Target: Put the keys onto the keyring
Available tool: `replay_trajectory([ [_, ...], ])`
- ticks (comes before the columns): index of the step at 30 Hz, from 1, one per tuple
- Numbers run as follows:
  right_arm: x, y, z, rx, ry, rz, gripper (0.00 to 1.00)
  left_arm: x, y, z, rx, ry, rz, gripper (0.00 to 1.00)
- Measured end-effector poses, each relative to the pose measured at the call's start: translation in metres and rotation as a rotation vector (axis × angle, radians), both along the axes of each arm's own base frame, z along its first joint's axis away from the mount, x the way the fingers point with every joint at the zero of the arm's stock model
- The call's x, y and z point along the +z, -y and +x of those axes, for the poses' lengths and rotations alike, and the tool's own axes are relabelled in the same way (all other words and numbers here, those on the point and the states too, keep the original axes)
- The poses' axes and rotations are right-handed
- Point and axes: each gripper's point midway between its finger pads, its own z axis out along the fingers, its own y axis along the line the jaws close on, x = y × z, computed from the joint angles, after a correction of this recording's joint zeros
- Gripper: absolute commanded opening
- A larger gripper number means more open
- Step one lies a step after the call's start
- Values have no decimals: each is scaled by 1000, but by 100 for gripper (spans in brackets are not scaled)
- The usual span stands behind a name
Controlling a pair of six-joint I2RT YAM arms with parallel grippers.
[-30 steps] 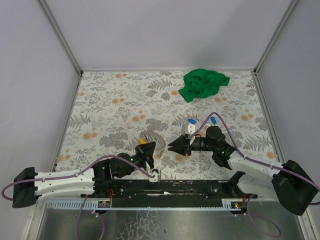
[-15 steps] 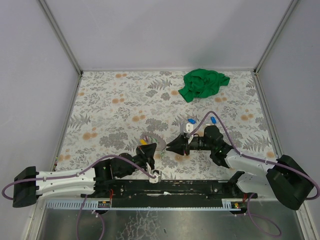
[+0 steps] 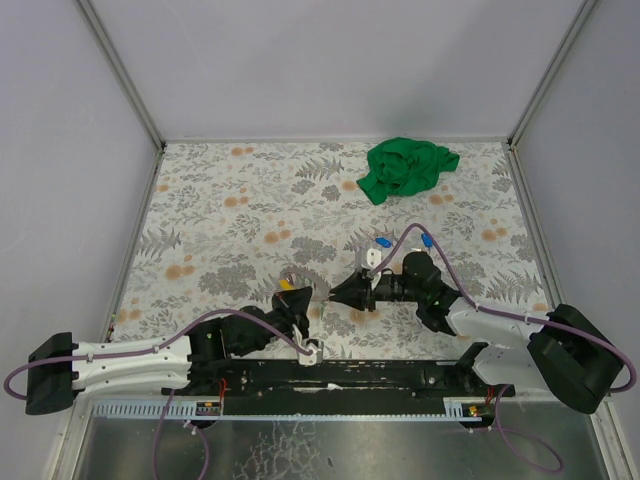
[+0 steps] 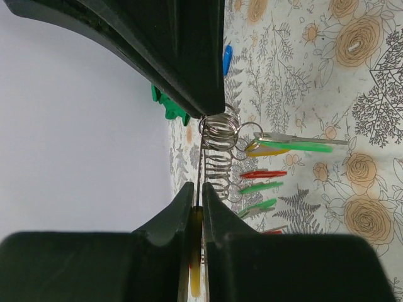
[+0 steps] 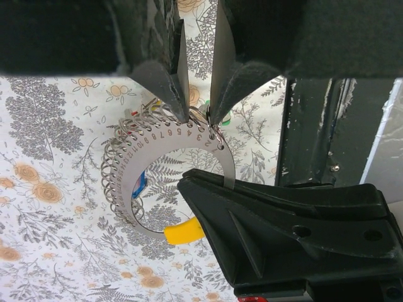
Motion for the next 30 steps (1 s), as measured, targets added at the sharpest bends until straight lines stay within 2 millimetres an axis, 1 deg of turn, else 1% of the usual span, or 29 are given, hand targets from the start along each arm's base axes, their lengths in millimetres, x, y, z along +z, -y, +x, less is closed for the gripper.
replay_trajectory([
  [4,-2,-3,2,-14,32,-18,21,-2,-1,0,4,-7,5,0],
  [9,-10,-5,2,-36,66,-59,10,-11,-4,0,10,-26,37,0],
  [14,-14,-6,3,-54,98,-83,0,-15,-5,-1,12,-35,53,0],
  [19,-6,-4,5,-72,125,-71,0,-12,-5,0,16,-31,46,0],
  [23,7,-1,7,-95,152,-45,0,-4,-6,4,41,-16,28,0],
  [27,18,1,9,-120,175,-19,0,-1,-8,6,55,-10,20,0],
  [30,18,2,10,-137,175,-18,0,0,-9,7,62,-7,16,0],
])
